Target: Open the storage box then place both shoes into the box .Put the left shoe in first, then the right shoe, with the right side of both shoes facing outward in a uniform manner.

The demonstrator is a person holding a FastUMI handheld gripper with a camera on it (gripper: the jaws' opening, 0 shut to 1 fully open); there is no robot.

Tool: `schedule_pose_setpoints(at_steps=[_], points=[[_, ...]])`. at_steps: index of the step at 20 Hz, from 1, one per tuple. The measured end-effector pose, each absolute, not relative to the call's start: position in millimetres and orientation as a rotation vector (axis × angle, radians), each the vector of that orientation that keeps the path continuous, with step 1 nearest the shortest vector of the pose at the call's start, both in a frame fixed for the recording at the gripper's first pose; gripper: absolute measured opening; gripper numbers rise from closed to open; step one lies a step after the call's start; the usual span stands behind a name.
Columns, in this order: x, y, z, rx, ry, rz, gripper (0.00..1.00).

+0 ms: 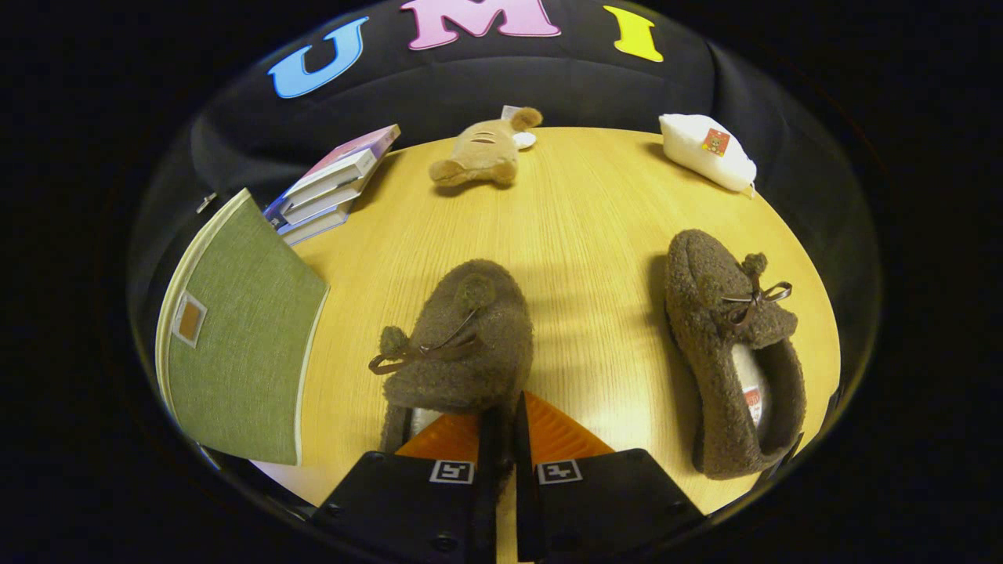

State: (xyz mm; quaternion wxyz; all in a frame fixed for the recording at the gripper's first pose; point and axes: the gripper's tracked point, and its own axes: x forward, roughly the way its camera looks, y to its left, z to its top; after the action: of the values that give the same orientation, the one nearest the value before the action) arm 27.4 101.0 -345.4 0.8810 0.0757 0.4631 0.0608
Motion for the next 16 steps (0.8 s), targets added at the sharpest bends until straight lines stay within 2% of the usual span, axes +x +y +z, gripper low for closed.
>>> schedule_pose_setpoints(at_steps=[1,4,11,16], points=[[28,101,-344,0.178,0.966,0.114,0.08],[27,100,-334,0.261,0.962,0.071,0.05],[19,102,-233,0.355,0.825,0.043,0.05],[14,137,-146,0.494,0.733,0.075,0.05]])
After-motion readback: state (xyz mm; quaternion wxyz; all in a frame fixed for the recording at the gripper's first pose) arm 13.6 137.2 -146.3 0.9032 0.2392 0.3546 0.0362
